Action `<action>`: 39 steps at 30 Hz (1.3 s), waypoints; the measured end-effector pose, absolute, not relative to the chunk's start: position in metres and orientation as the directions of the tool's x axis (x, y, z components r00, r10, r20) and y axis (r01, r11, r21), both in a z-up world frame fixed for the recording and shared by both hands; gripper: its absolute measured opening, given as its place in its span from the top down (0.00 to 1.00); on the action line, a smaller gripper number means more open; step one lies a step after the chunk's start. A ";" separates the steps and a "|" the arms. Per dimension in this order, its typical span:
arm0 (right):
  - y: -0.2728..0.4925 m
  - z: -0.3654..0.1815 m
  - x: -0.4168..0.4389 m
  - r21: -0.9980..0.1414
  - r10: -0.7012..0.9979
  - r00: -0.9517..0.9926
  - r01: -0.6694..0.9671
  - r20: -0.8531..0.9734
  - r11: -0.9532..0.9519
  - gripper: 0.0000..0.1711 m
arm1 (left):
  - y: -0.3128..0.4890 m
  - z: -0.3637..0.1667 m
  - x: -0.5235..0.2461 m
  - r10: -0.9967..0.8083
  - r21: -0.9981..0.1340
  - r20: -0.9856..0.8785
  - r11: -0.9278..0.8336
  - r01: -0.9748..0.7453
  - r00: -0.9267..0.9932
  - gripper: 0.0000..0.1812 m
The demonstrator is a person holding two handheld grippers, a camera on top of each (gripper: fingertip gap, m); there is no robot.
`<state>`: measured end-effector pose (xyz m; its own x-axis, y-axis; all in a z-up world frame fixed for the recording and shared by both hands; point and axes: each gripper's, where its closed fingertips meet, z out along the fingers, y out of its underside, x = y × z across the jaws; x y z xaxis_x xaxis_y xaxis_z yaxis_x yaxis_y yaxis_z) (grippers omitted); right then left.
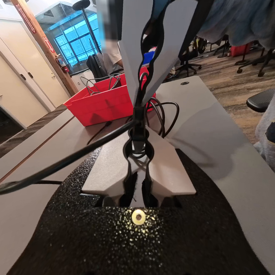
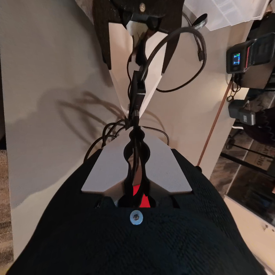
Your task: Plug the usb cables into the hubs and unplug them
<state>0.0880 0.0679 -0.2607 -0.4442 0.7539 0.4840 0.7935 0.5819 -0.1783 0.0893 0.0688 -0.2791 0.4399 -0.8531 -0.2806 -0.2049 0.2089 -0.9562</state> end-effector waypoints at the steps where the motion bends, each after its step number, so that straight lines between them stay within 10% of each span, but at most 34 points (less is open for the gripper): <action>1: 0.069 -0.262 0.088 -0.168 0.751 -0.447 0.795 0.486 0.582 1.00 | 0.070 -0.281 0.089 -0.852 -0.957 -0.277 0.203 -0.208 0.443 0.96; 7: 0.094 -0.232 0.086 -0.220 0.718 -0.292 0.821 0.632 0.527 0.82 | 0.089 -0.281 0.074 -0.824 -0.980 -0.187 0.117 -0.164 0.534 0.95; 14: 0.080 -0.175 0.091 -0.591 0.653 0.157 0.614 0.741 0.523 0.60 | 0.111 -0.266 0.041 -0.749 -1.000 -0.009 0.022 0.011 0.662 0.96; 21: 0.080 -0.217 0.086 -0.549 0.566 0.197 0.622 0.800 0.559 0.38 | 0.102 -0.269 0.050 -0.828 -1.000 -0.009 0.001 -0.015 0.561 0.96; 39: 0.059 -0.309 0.075 -0.507 0.829 -0.117 0.742 0.546 0.438 0.73 | 0.047 -0.290 0.102 -0.889 -0.918 -0.373 0.312 -0.243 0.265 0.95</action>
